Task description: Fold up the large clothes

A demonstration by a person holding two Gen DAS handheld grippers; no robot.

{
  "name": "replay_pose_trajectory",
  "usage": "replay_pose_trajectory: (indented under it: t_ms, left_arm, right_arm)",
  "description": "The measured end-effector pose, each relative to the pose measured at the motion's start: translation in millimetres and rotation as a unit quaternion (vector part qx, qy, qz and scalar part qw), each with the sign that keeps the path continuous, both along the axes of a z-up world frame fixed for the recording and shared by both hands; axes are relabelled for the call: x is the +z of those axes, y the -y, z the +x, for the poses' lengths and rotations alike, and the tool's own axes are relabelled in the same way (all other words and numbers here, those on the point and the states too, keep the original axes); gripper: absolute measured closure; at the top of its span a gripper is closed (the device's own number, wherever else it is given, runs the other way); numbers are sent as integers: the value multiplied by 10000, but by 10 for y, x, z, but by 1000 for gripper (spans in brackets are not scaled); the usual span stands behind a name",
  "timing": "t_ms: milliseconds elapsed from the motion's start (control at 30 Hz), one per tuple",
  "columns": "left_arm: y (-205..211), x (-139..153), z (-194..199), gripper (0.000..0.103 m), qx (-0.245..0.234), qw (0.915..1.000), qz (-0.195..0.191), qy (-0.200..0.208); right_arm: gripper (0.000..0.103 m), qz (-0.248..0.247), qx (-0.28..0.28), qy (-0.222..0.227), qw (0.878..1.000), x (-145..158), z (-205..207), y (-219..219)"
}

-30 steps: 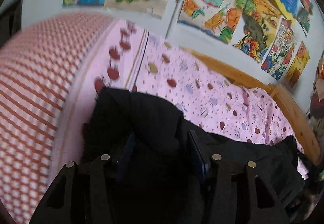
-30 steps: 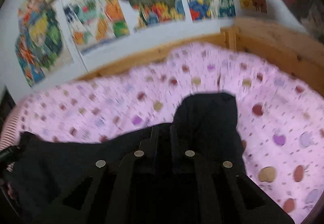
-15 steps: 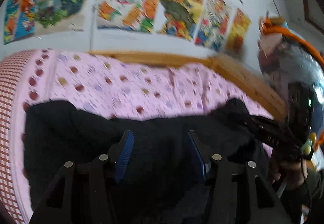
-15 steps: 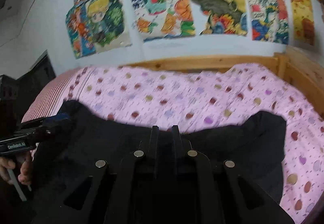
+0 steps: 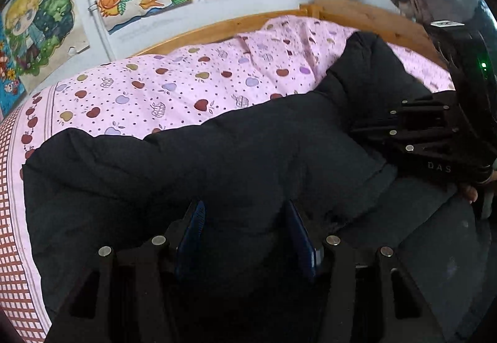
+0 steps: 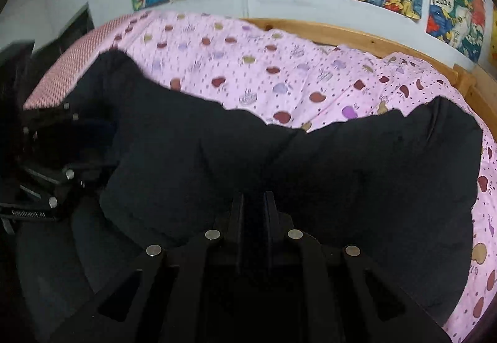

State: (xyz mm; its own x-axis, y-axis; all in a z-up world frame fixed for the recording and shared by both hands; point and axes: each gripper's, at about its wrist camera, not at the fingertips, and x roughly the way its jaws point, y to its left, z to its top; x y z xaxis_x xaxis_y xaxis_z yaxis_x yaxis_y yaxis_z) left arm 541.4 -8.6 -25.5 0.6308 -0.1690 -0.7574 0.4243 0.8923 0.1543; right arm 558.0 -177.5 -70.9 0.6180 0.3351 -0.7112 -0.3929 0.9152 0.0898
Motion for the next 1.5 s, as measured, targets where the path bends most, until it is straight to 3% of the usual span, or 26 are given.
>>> replay_pose_trajectory:
  t_ms: [867, 967, 1033, 1133, 1200, 1233, 1267, 1333, 1500]
  left_arm:
    - [18, -60, -72, 50, -16, 9995, 102, 286]
    - [52, -47, -76, 46, 28, 9991, 263, 319]
    - [71, -20, -78, 32, 164, 9983, 418, 371]
    - [15, 63, -86, 27, 360, 9983, 319, 337]
    - [-36, 129, -129, 26, 510, 9979, 221, 343]
    - [-56, 163, -162, 26, 584, 9974, 193, 366]
    - [-75, 200, -207, 26, 638, 9970, 164, 403]
    - [-97, 276, -309, 22, 698, 9962, 160, 506]
    - [-128, 477, -588, 11, 665, 9946, 210, 772]
  right_arm:
    - [92, 123, -74, 277, 9995, -47, -79, 32]
    - [92, 206, -72, 291, 9993, -49, -87, 57]
    - [92, 322, -67, 290, 9990, -44, -87, 88]
    - [90, 652, -52, 286, 9974, -1, -99, 179]
    - [84, 831, -92, 302, 9960, 59, -131, 230]
    - [73, 860, -115, 335, 9957, 91, -156, 244]
    - [55, 871, -180, 482, 9949, 166, -227, 267]
    - [33, 846, -293, 776, 9930, 280, -363, 289]
    - [29, 751, -315, 1085, 9908, 548, -583, 335]
